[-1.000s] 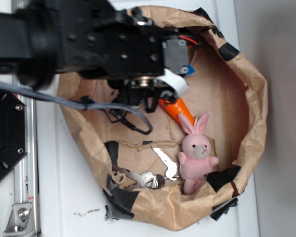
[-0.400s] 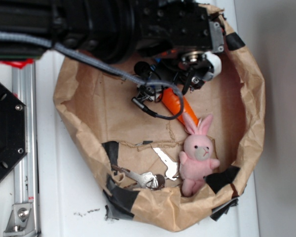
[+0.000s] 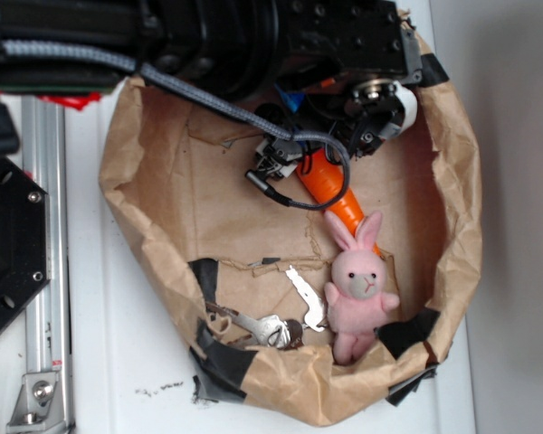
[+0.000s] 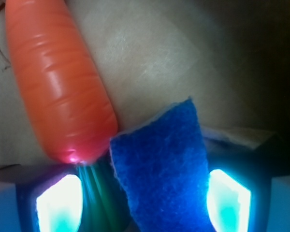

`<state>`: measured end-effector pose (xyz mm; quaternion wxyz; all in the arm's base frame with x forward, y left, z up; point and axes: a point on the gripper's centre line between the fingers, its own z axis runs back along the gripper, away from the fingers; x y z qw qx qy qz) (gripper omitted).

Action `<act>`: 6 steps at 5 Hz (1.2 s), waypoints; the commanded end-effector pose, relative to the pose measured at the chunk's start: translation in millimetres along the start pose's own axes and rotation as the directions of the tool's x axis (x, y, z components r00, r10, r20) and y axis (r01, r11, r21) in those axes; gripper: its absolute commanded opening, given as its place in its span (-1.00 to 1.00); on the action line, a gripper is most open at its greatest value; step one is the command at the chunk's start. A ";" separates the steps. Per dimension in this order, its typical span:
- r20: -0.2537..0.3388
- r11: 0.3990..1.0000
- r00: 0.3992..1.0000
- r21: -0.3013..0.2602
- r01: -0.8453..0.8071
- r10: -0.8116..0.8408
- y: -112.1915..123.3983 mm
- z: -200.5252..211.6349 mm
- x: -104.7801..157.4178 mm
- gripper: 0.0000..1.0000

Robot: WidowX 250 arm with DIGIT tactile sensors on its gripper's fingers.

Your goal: Grab the blue sponge.

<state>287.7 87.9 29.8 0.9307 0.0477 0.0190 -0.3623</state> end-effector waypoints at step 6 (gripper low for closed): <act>0.053 0.985 0.995 0.153 0.080 -0.089 -92.4 68.9 43.4 -1.00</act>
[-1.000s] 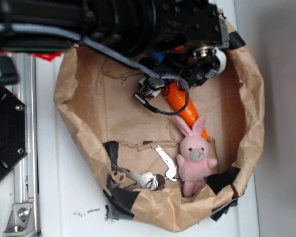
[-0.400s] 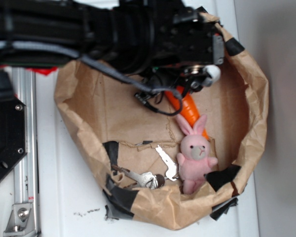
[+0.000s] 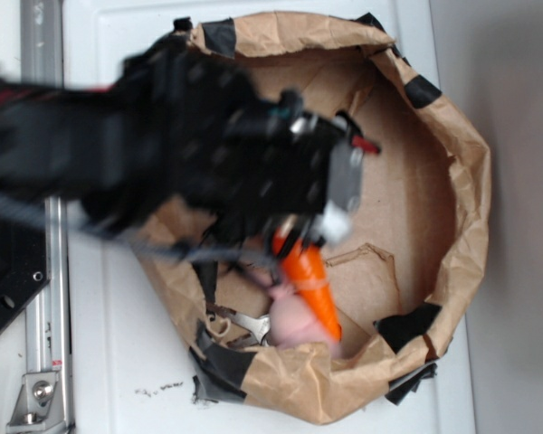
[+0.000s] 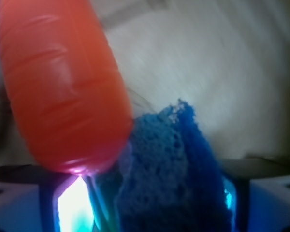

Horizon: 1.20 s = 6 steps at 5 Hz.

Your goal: Grab the blue sponge.

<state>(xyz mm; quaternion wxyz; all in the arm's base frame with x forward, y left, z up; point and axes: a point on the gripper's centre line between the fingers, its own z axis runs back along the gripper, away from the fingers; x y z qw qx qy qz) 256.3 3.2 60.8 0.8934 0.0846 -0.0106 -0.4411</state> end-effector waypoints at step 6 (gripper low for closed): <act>-0.077 0.883 0.881 -0.013 -0.469 0.467 34.7 8.2 -17.5 1.00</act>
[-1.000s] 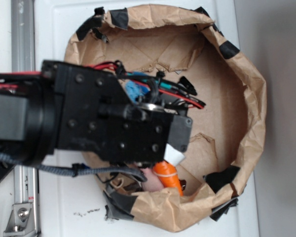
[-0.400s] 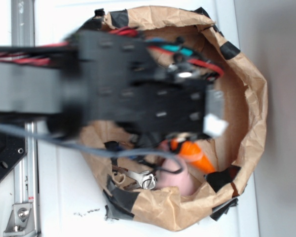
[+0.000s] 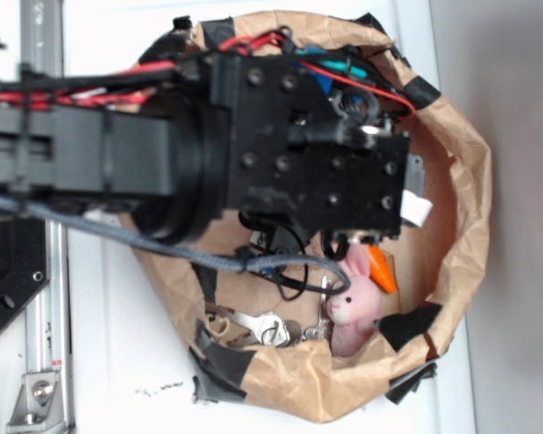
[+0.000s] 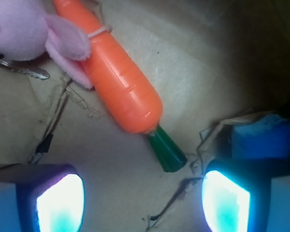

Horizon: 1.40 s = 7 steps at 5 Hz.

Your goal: Grab the blue sponge.

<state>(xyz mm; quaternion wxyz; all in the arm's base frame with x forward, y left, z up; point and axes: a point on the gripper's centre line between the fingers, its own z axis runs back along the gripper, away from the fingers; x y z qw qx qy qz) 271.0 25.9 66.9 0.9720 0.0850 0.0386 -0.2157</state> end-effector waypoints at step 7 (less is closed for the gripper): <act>0.082 1.000 0.997 0.000 -0.007 0.007 71.0 -27.4 -31.9 1.00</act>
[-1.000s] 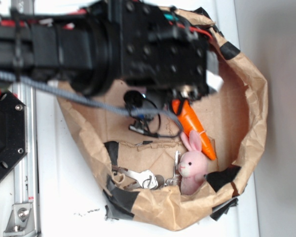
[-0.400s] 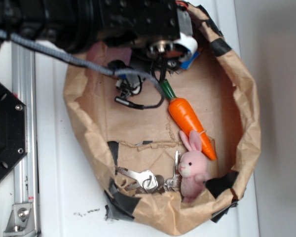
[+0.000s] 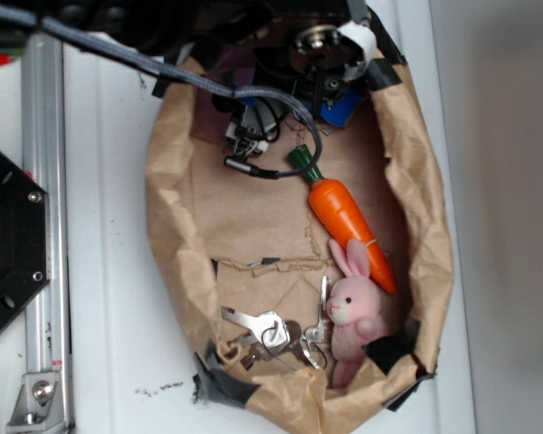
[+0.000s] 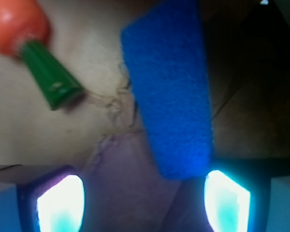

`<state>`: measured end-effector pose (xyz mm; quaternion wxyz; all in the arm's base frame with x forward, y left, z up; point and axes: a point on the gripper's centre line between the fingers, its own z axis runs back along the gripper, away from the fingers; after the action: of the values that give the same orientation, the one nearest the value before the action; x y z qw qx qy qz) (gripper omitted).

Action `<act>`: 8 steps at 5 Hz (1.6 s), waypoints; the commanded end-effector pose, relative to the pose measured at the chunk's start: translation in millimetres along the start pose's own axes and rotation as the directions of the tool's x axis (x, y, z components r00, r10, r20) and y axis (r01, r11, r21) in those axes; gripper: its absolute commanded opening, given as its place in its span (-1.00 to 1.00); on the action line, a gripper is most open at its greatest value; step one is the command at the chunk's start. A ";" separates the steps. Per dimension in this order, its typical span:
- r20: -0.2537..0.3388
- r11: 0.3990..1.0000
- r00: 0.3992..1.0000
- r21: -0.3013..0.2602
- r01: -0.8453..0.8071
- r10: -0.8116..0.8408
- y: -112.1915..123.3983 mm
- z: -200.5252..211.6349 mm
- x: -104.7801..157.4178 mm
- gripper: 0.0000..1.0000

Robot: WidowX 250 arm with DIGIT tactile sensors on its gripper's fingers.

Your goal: Grab the blue sponge.

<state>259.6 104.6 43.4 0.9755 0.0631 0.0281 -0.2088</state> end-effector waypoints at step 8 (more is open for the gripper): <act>0.071 0.992 0.990 0.056 0.115 -0.119 -46.8 28.8 19.3 -1.00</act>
<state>256.6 54.9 53.2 0.9610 0.0686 0.0150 -0.2674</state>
